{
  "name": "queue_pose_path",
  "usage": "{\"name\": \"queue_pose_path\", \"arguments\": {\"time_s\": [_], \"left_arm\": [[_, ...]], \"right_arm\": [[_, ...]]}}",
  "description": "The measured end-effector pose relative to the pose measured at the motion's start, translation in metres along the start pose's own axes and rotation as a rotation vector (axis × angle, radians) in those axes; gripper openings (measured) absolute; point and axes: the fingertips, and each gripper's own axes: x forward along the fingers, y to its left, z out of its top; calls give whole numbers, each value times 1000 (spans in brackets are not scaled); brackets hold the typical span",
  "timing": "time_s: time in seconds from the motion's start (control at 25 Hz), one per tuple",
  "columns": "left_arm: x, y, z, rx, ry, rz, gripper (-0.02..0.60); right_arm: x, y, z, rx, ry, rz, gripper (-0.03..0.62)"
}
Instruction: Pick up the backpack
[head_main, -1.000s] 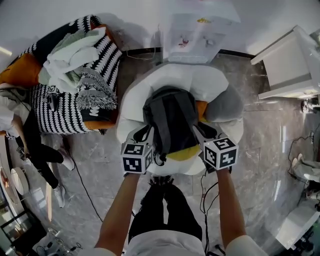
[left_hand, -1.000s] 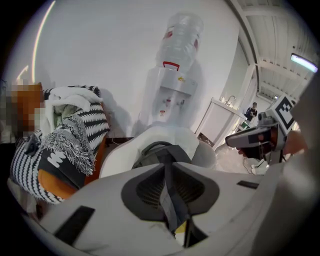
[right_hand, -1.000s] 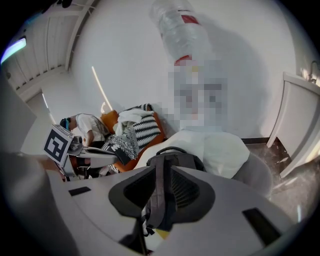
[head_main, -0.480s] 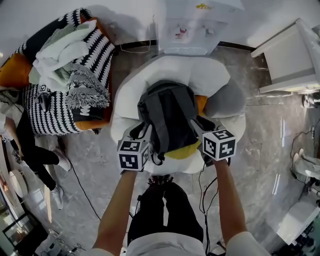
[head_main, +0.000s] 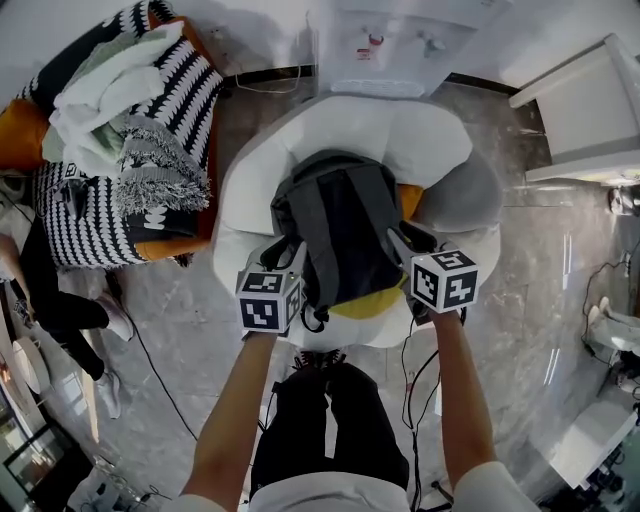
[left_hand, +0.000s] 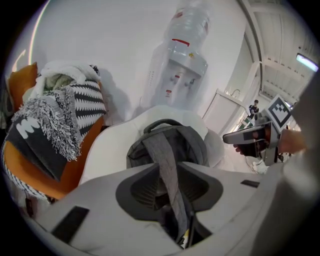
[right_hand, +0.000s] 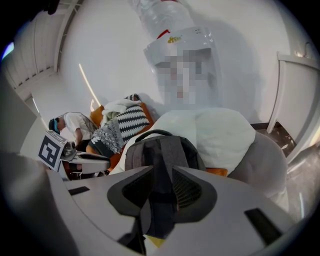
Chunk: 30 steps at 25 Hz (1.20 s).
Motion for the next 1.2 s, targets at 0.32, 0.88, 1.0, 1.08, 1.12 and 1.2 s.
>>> {"name": "queue_pose_path", "arguments": {"time_s": [0.32,0.88,1.0,1.08,1.12,1.2], "left_arm": [[27,12,-23,-9,15,-7,161],[59,14,-43,4,22,-9,227],[65,12,-44,8,21,-19,227],[69,11,-45,16,24,-26,227],[71,10,-47,21,26,-30,228],[74,9,-48,27,27,-37,239]], "right_arm": [[24,-18,-17,0,6,-5,111],[58,-41,-23,-61,-25,-17,170],[65,-45,-24,-67,-24,-11,190],[70,-45,-27,-83,-14,-3,203],[72,-45,-28,-95,-8,1,212],[77,-45,-32,-118,2,6,225]]}}
